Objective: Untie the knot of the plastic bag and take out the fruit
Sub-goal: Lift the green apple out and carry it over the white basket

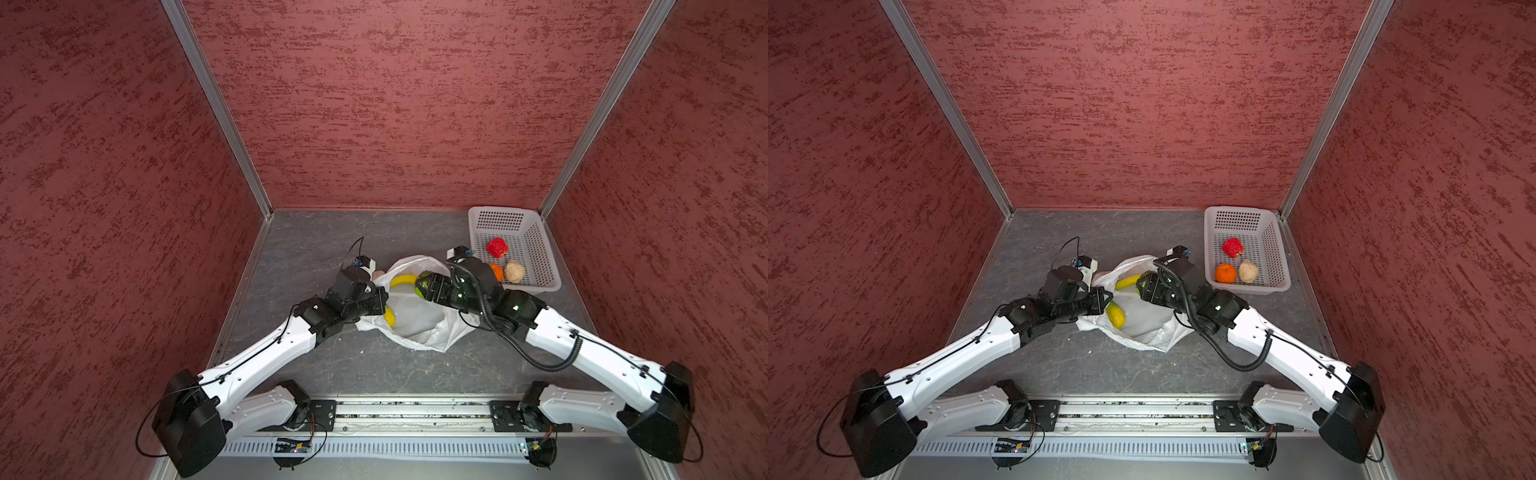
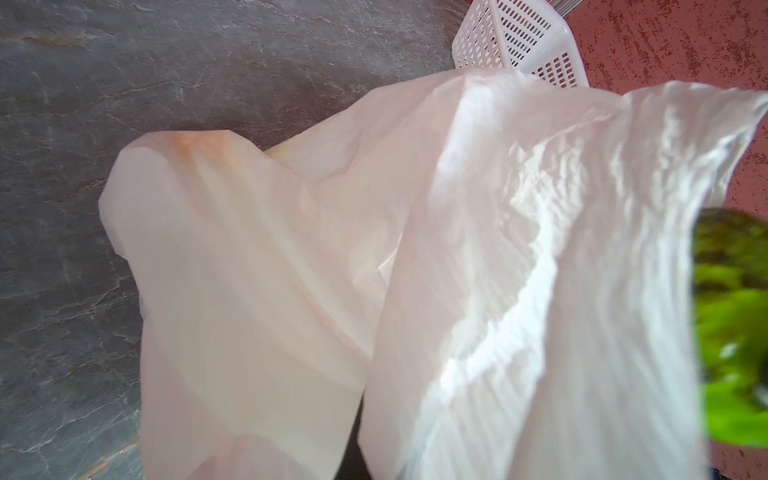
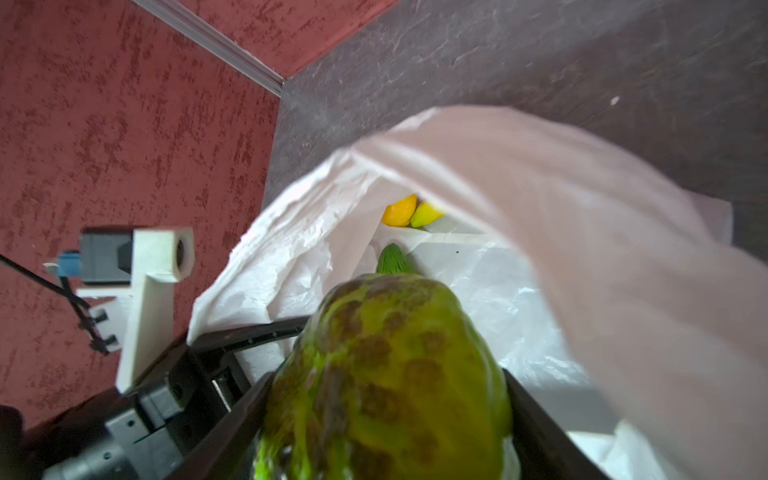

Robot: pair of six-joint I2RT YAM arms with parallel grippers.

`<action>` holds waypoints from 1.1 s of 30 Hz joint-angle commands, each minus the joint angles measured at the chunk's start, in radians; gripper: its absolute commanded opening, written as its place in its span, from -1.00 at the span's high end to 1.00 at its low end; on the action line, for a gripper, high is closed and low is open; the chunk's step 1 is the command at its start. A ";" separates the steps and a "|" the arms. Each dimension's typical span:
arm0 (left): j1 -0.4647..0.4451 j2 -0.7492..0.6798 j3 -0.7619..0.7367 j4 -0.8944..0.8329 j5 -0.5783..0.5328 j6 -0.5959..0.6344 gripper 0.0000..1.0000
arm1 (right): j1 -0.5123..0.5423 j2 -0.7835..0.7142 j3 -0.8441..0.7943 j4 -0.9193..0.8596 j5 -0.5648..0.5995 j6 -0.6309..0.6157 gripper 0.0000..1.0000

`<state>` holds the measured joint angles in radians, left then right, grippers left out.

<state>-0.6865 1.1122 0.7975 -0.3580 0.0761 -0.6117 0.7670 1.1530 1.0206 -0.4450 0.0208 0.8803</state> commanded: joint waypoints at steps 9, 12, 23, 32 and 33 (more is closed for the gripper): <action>0.000 -0.011 0.007 0.019 -0.008 0.023 1.00 | -0.433 -0.075 0.096 -0.128 -0.173 -0.158 -0.06; -0.001 -0.012 0.009 0.017 -0.011 0.021 1.00 | -0.562 -0.050 0.120 -0.126 -0.217 -0.214 -0.06; -0.001 -0.016 0.014 0.007 -0.024 0.015 1.00 | -0.792 0.221 0.141 0.072 -0.224 -0.306 -0.06; -0.001 -0.005 0.028 0.008 -0.030 0.015 1.00 | -0.805 0.544 0.266 0.138 -0.215 -0.345 -0.07; -0.001 -0.005 0.026 0.008 -0.029 0.013 1.00 | -0.805 0.566 0.269 0.141 -0.214 -0.347 -0.10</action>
<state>-0.6865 1.1114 0.7986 -0.3584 0.0647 -0.6117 -0.0349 1.6890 1.2541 -0.3553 -0.1917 0.5621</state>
